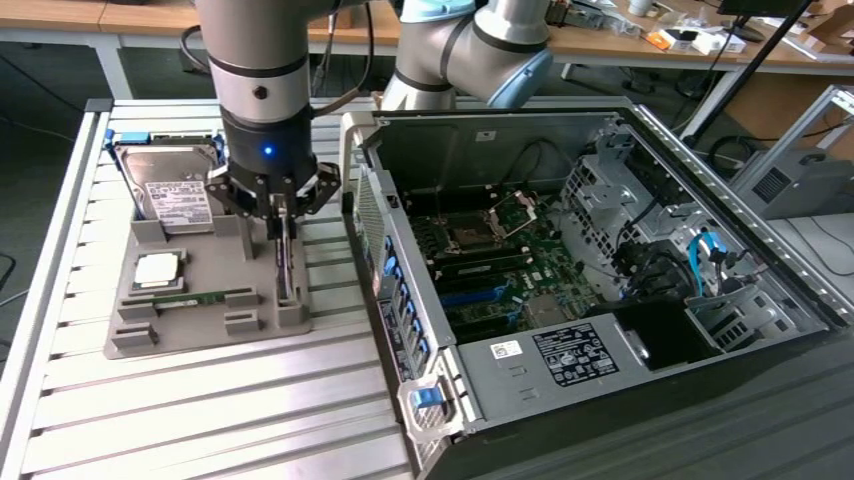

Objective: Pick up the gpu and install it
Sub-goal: 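Pick up the gpu and move the gpu toward the slot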

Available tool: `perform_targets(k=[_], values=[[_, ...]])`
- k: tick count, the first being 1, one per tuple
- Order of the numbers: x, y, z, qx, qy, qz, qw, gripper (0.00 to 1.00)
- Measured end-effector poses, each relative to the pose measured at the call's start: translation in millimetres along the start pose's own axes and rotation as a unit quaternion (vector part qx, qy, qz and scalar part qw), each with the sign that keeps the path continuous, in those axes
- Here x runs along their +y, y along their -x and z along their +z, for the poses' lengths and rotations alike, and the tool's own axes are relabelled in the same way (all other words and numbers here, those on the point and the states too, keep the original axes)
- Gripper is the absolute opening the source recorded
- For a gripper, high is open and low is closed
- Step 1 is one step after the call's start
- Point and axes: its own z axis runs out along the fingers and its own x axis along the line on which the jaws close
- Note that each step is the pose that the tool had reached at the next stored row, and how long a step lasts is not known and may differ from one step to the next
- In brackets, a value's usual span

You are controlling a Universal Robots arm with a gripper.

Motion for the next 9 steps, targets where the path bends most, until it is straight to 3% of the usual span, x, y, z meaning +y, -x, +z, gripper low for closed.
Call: perform_targets(k=[9], values=[[0.1,0.1,-3.3,0.0000,0.0000,0.000,1.0000,0.27]])
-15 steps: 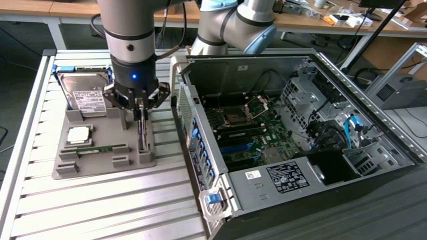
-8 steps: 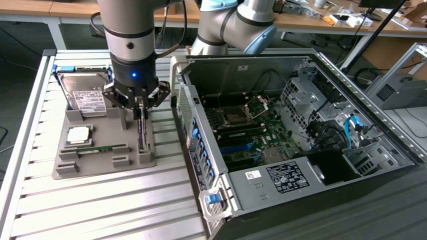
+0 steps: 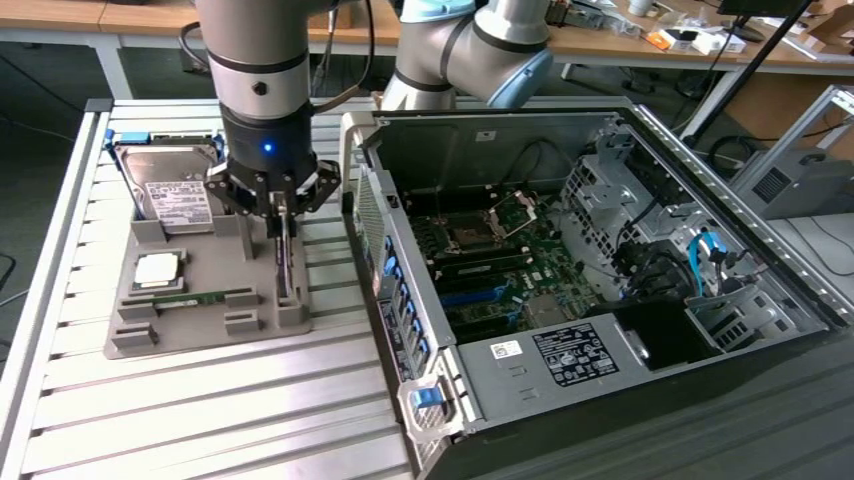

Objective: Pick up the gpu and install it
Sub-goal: 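Pick up the gpu and move the gpu toward the slot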

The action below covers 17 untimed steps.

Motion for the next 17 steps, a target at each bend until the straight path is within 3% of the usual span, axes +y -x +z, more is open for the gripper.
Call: perform_targets(k=[17], values=[[0.3,0.2,-7.2,0.0000,0.0002,0.000,1.0000,0.27]])
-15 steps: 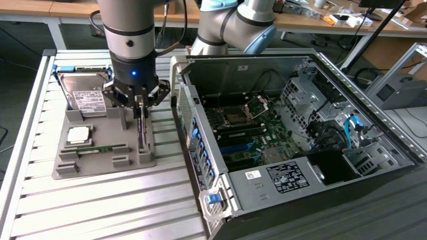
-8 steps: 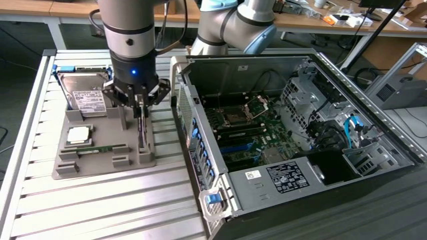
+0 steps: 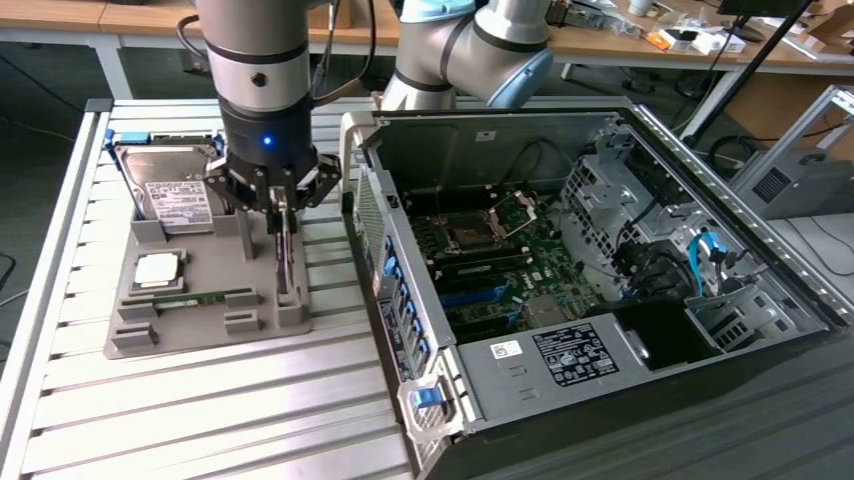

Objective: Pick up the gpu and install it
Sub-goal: 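Pick up the gpu and move the gpu toward the slot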

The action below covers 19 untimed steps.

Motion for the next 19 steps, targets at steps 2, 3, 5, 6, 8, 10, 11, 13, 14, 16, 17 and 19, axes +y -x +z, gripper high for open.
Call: perform_targets(k=[2,3,5,6,8,10,11,13,14,16,17,19], values=[[0.0,0.0,-0.7,0.0000,0.0001,0.000,1.0000,0.27],[0.0,0.0,-1.1,0.0000,0.0001,0.000,1.0000,0.27],[0.1,0.0,-1.9,0.0000,0.0001,0.000,1.0000,0.27],[0.1,0.0,-2.2,0.0000,0.0001,0.000,1.0000,0.27],[0.1,0.1,-3.0,0.0000,0.0001,0.000,1.0000,0.27],[0.2,0.1,-4.5,0.0000,0.0002,0.000,1.0000,0.27],[0.2,0.1,-5.2,0.0000,0.0002,0.000,1.0000,0.27],[0.2,0.1,-6.3,0.0000,0.0002,0.000,1.0000,0.27],[0.3,0.1,-6.8,0.0000,0.0002,0.000,1.0000,0.27],[0.3,0.2,-7.7,0.0000,0.0002,0.000,1.0000,0.27],[0.3,0.2,-8.1,0.0000,0.0002,0.000,1.0000,0.27],[0.4,0.2,-9.1,0.0000,0.0002,0.000,1.0000,0.27]])
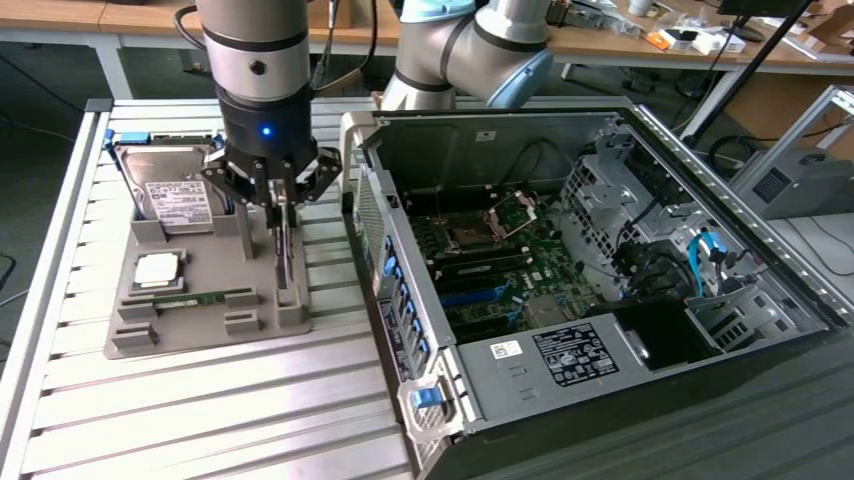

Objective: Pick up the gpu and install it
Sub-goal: 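Pick up the gpu and move the gpu toward the slot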

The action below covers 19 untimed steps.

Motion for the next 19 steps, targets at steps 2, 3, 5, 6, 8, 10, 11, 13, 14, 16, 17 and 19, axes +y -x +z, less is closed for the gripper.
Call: perform_targets(k=[2,3,5,6,8,10,11,13,14,16,17,19], values=[[0.0,0.0,-1.1,-0.0001,0.0000,0.000,1.0000,0.27],[0.1,0.0,-1.5,-0.0001,0.0000,0.000,1.0000,0.27],[0.1,0.0,-2.3,0.0000,0.0000,0.000,1.0000,0.27],[0.1,0.1,-2.6,0.0000,0.0000,0.000,1.0000,0.27],[0.1,0.1,-3.4,0.0000,0.0000,0.000,1.0000,0.27],[0.2,0.1,-4.1,0.0000,0.0000,0.000,1.0000,0.27],[0.2,0.1,-4.5,0.0000,0.0000,0.000,1.0000,0.27],[0.2,0.1,-5.2,0.0000,0.0000,0.000,1.0000,0.27],[0.2,0.1,-5.6,0.0000,0.0000,0.000,1.0000,0.27],[0.2,0.1,-6.7,0.0000,0.0000,0.000,1.0000,0.27],[0.3,0.2,-7.0,0.0000,0.0000,0.000,1.0000,0.27],[0.3,0.2,-8.3,0.0000,0.0000,0.000,1.0000,0.27]])
